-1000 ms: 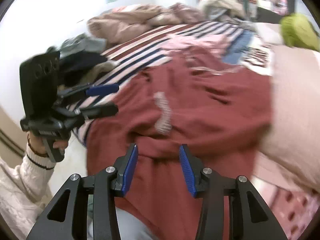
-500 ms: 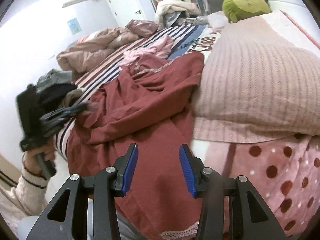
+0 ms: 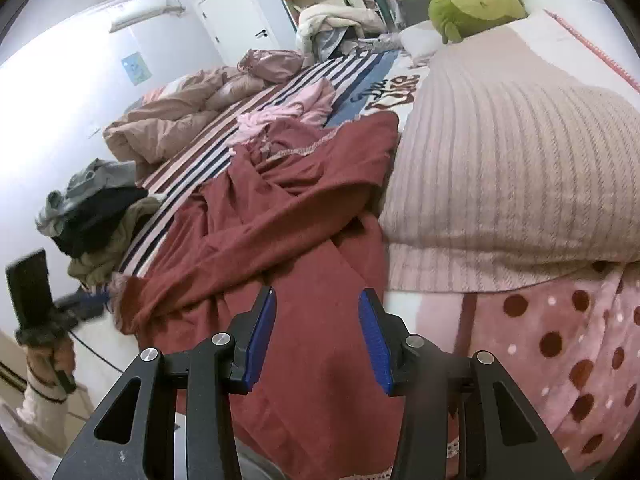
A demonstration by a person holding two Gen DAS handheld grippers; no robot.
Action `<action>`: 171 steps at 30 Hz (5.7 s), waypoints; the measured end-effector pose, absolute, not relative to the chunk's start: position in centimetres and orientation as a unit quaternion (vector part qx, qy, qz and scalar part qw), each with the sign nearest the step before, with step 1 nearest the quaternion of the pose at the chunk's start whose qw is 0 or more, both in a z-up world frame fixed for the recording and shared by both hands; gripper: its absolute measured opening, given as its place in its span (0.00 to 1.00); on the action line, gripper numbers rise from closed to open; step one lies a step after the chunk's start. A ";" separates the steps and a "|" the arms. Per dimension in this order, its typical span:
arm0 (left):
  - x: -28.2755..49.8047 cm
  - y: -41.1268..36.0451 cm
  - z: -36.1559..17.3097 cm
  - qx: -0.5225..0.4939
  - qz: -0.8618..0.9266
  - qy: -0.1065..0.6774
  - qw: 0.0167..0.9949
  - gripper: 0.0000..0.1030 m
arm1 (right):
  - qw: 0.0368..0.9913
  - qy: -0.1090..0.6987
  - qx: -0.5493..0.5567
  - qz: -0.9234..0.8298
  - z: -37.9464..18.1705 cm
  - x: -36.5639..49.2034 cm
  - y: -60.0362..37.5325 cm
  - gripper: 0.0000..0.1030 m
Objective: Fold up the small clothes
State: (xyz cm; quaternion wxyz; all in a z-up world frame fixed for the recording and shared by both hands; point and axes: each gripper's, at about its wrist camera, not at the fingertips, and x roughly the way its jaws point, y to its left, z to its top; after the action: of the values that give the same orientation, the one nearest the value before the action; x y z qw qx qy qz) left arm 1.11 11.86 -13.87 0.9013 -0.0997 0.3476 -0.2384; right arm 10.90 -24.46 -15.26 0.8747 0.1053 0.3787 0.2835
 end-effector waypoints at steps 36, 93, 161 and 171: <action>4.6 13.0 -18.3 -0.095 -0.157 0.384 0.905 0.49 | 0.892 0.395 -0.020 0.218 -16.5 13.1 -21.2 0.38; -1.7 10.7 -24.3 -0.179 -0.190 0.450 0.854 0.03 | 0.819 0.447 0.049 0.356 -22.7 3.3 -23.7 0.03; 33.3 14.9 -17.6 -0.075 -0.098 0.449 0.885 0.42 | 0.889 0.400 -0.028 0.220 -12.7 29.6 -16.3 0.52; 15.0 16.3 -13.7 -0.057 -0.148 0.402 0.902 0.68 | 0.860 0.404 0.053 0.308 -14.6 14.1 -23.2 0.59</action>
State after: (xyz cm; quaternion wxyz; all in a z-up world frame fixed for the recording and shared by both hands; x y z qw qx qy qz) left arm 15.04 16.32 -13.75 0.9019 -0.0572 0.4017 -0.1481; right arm 14.05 -23.19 -14.64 0.8597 0.0530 0.4037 0.3084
